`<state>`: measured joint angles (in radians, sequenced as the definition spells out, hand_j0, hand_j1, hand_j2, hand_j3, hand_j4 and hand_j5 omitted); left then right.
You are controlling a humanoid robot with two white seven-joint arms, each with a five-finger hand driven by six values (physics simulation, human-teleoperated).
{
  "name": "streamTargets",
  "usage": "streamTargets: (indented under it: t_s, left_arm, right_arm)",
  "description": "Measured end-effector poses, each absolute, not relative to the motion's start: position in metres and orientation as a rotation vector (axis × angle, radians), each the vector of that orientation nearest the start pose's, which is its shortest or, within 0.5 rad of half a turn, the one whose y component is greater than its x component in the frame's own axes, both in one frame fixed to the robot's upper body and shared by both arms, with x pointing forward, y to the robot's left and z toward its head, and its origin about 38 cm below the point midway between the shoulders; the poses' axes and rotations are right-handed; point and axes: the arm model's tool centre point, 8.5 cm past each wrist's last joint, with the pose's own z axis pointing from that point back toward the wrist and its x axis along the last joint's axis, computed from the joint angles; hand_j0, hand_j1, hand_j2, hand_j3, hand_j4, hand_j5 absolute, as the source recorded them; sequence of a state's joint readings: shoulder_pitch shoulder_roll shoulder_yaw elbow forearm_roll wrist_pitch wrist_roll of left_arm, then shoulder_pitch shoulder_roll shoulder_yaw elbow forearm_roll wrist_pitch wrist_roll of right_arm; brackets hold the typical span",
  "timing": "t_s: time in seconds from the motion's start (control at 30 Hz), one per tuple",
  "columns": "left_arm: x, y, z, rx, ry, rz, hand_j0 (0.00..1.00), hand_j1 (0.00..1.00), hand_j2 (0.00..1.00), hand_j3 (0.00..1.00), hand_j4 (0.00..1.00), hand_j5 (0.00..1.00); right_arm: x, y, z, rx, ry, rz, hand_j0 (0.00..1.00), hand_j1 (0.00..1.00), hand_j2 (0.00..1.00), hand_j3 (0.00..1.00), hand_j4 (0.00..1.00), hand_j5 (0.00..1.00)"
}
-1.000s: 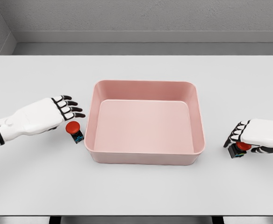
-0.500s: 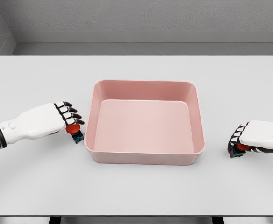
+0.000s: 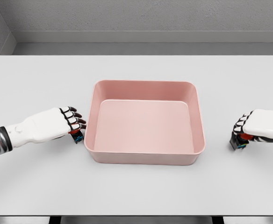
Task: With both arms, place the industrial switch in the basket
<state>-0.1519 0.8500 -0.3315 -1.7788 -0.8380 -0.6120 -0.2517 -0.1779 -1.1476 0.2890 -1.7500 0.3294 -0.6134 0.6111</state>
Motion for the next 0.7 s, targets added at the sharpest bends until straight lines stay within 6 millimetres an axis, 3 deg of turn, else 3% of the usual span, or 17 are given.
streamTargets:
  t_s: [0.53,0.7]
  left_arm:
    - [0.339,0.298,0.164,-0.801,1.827,2.907,0.4,0.4,0.4,0.4,0.4,0.4]
    - [0.34,0.301,0.167,-0.814,1.806,2.909,0.34,0.34,0.34,0.34,0.34,0.34]
  right_arm:
    - [0.348,-0.38,0.259,-0.498,-1.204,2.207,0.54,0.54,0.54,0.54,0.54,0.54]
    - [0.354,-0.377,0.279,-0.542,-1.251,2.2,0.54,0.54,0.54,0.54,0.54,0.54]
